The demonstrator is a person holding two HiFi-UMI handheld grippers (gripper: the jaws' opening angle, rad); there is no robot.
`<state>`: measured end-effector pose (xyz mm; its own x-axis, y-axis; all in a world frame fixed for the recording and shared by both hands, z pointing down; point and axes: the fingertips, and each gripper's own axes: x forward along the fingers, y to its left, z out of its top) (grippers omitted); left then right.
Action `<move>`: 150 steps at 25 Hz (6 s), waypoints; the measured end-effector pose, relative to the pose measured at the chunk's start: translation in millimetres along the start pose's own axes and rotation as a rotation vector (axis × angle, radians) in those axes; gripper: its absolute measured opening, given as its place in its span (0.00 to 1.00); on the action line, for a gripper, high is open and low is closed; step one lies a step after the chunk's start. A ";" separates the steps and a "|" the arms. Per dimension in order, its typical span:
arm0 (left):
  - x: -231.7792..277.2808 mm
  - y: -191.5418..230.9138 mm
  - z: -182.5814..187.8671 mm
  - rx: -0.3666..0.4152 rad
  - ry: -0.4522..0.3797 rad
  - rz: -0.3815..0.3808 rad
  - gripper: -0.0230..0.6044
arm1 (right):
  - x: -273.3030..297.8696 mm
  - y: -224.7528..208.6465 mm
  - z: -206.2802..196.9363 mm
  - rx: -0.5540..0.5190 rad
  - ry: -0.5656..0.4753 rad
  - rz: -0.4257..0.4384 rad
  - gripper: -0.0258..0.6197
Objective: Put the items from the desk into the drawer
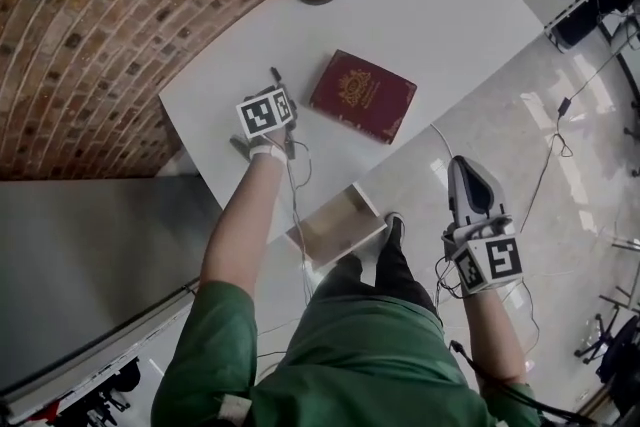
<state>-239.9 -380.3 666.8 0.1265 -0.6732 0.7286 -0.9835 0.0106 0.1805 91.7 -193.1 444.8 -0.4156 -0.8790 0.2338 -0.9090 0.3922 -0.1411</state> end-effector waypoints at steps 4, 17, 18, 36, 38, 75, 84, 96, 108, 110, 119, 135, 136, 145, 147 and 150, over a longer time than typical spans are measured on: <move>32.0 8.9 -8.6 -0.015 0.051 0.047 0.13 | -2.1 -18.3 -8.1 0.003 0.025 -0.036 0.04; 69.9 22.4 -12.5 0.039 0.108 0.110 0.13 | -10.2 -36.9 -30.8 0.020 0.074 -0.089 0.04; 69.7 21.4 -12.8 0.048 0.115 0.110 0.11 | -10.4 -36.3 -30.8 0.023 0.073 -0.090 0.04; 55.5 22.3 -33.9 -0.038 0.181 -0.049 0.06 | -10.6 -8.3 -31.9 0.022 0.060 -0.054 0.04; 53.5 25.2 -32.5 -0.064 0.161 -0.058 0.07 | -11.8 -5.7 -32.6 0.025 0.060 -0.055 0.04; -32.2 -45.5 -11.5 0.047 0.005 -0.299 0.10 | -22.2 17.7 -24.1 0.003 0.030 -0.064 0.04; -123.8 -90.2 -43.4 0.158 -0.079 -0.507 0.10 | -25.9 52.7 -7.2 -0.037 -0.025 -0.057 0.04; -195.2 -128.9 -145.8 0.295 -0.089 -0.640 0.10 | -29.2 63.3 -30.0 -0.019 -0.006 0.010 0.04; -178.9 -148.5 -285.6 0.366 0.071 -0.577 0.10 | -32.0 33.0 -65.0 0.027 0.031 0.034 0.04; -170.0 -145.7 -304.0 0.372 0.093 -0.559 0.10 | -33.0 28.8 -72.7 0.041 0.034 0.036 0.04; -106.0 -117.1 -360.5 0.292 0.149 -0.436 0.10 | -42.5 0.7 -117.8 0.061 0.089 0.015 0.04; 2.5 -89.1 -423.4 0.228 0.310 -0.298 0.10 | -40.7 -40.6 -191.0 0.091 0.192 -0.007 0.04; 7.1 -89.7 -427.1 0.226 0.317 -0.296 0.10 | -40.5 -41.7 -195.0 0.098 0.198 -0.008 0.04; 42.1 -81.7 -451.7 0.261 0.370 -0.277 0.10 | -32.7 -36.4 -206.3 0.090 0.178 0.009 0.04; 48.5 -82.0 -455.6 0.272 0.386 -0.281 0.10 | -31.6 -34.3 -216.7 0.104 0.188 0.016 0.04; 58.5 -80.9 -463.3 0.302 0.422 -0.280 0.10 | -31.3 -31.9 -228.7 0.146 0.195 0.018 0.04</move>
<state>-93.1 -78.0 1001.0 0.3664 -0.2673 0.8913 -0.8907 -0.3779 0.2528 126.3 -116.1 662.0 -0.4433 -0.7976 0.4091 -0.8927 0.3517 -0.2817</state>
